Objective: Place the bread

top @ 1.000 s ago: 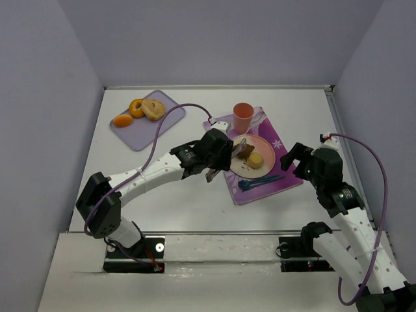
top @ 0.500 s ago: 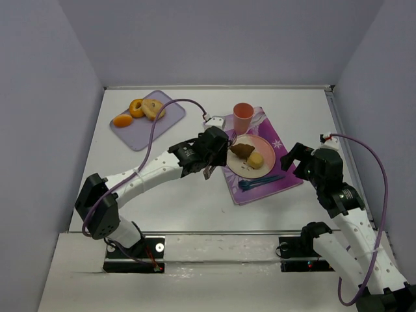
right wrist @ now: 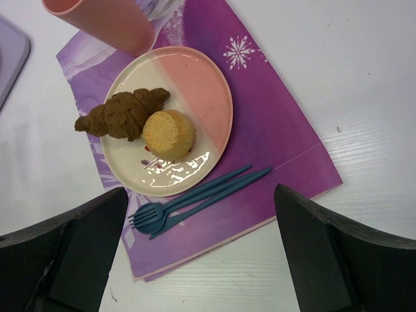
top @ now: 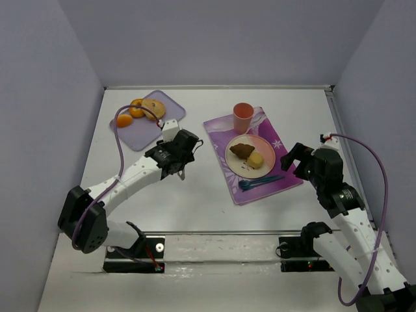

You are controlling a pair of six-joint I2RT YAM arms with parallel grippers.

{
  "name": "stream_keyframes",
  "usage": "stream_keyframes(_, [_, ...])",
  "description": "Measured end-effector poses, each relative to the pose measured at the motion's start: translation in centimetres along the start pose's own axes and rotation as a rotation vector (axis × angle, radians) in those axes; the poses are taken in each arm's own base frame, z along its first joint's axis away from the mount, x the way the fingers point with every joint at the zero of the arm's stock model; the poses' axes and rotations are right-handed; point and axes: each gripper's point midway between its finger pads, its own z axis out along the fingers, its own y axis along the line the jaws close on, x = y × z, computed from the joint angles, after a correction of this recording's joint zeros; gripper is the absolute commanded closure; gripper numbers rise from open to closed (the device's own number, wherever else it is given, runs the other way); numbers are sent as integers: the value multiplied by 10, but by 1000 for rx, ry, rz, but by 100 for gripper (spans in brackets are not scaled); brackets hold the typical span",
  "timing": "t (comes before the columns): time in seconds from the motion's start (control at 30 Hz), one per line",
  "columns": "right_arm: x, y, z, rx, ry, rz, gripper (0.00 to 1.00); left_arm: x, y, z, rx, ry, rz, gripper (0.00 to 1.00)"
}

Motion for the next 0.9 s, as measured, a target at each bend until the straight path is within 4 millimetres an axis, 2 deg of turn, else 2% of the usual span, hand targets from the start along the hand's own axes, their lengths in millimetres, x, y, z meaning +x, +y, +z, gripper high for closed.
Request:
stream_keyframes(0.1, [0, 0, 0, 0, 0, 0, 0, 30, 25, 20, -78, 57, 23, 34])
stream_keyframes(0.23, [0, -1, 0, 5, -3, 0, 0, 61, 35, 39, -132, 121, 63, 28])
stream_keyframes(0.4, [-1, -1, 0, 6, -3, 0, 0, 81, 37, 56, -170, 167, 87, 12])
stream_keyframes(0.47, [-1, -1, 0, 6, -3, 0, 0, 87, 39, 58, -182, 183, 93, 7])
stream_keyframes(0.5, [-1, -1, 0, 6, -4, 0, 0, 88, 40, 58, -185, 189, 94, 1])
stream_keyframes(0.53, [-1, -1, 0, 6, -4, 0, 0, 88, 41, 58, -190, 190, 94, 1])
stream_keyframes(0.6, [-1, -1, 0, 7, -7, 0, 0, 86, 42, 55, -189, 189, 87, 1])
stream_keyframes(0.7, [-2, -2, -1, 11, -14, 1, 0, 68, 43, 37, -167, 153, 63, 1])
stream_keyframes(0.83, [-5, -5, -1, 28, -28, 6, 0, 14, 28, -4, -39, 23, -49, 1])
stream_keyframes(0.9, [-7, -6, -2, 33, -38, 9, 0, -23, 23, -36, 58, -79, -136, 1])
